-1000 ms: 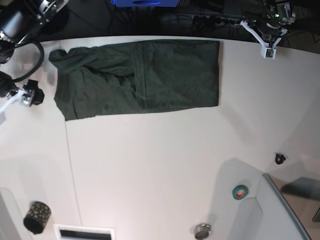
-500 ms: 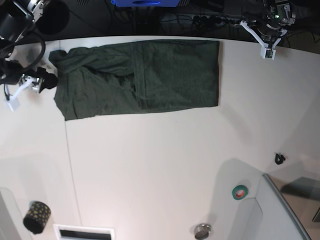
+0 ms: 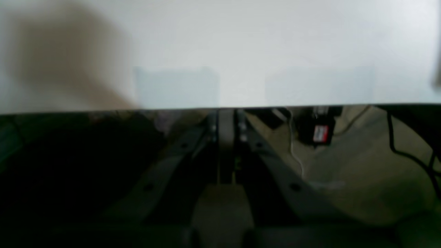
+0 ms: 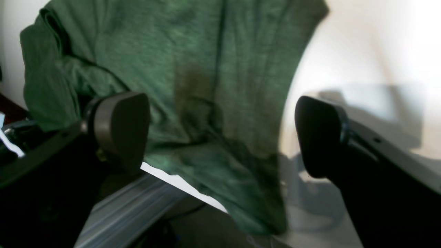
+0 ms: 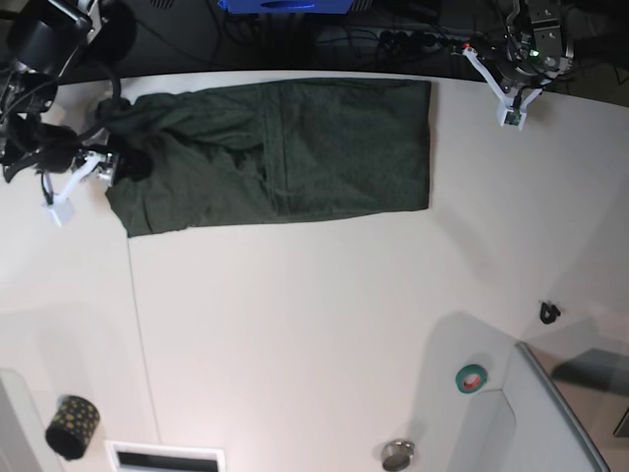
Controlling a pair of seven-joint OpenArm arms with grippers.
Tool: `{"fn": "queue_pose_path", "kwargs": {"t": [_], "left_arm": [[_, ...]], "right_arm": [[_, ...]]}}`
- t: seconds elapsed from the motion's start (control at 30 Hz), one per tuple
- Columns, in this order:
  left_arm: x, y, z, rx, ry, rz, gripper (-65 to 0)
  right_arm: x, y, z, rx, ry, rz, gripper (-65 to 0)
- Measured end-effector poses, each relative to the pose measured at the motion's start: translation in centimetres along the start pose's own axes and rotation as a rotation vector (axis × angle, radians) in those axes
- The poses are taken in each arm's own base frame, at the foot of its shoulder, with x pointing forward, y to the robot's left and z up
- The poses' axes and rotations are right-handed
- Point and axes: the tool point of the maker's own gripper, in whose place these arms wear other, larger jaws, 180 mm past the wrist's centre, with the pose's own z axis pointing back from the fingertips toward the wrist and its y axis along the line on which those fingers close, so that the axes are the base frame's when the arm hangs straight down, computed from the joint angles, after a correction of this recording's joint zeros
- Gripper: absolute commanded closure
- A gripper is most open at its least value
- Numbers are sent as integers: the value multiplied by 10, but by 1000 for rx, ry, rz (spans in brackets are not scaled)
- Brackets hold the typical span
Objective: Layout the t-shirt on the table in an organized manner, then fold the t-shirt properly
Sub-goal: 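Grasp the shirt end with the right gripper and the opposite end with the left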
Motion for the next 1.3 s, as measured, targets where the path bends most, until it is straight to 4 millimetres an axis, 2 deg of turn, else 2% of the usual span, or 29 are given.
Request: {"fn": "queue_pose_path", "kwargs": {"t": [0.13, 0.23, 0.4, 0.53, 0.77, 0.9, 1.0, 1.17, 1.3], "left_arm": [[2, -14, -4, -28, 75, -48, 0], [3, -27, -6, -61, 131, -86, 0], [3, -37, -7, -81, 195, -134, 0], [4, -52, -16, -133, 195, -115, 0], [6, -53, -16, -139, 175, -107, 0], [6, -53, -16, -140, 175, -110, 0], [8, -54, -17, -138, 175, -113, 0], [6, -55, -16, -138, 214, -113, 0], [6, -55, -16, -139, 216, -113, 0]], "right_arm": [[-6, 15, -10, 46, -4, -2, -636], [-8, 18, -12, 56, -1, -3, -636], [-11, 20, -13, 68, -12, -12, -636], [-11, 22, -14, 74, -14, -13, -636], [-7, 3, -2, 30, -12, 4, -636], [-10, 6, -6, 25, -14, 11, -636], [-12, 10, -10, 6, 38, 81, -636], [-16, 51, -34, 118, 36, 98, -636], [-17, 57, -38, 136, 30, 101, -636]]}}
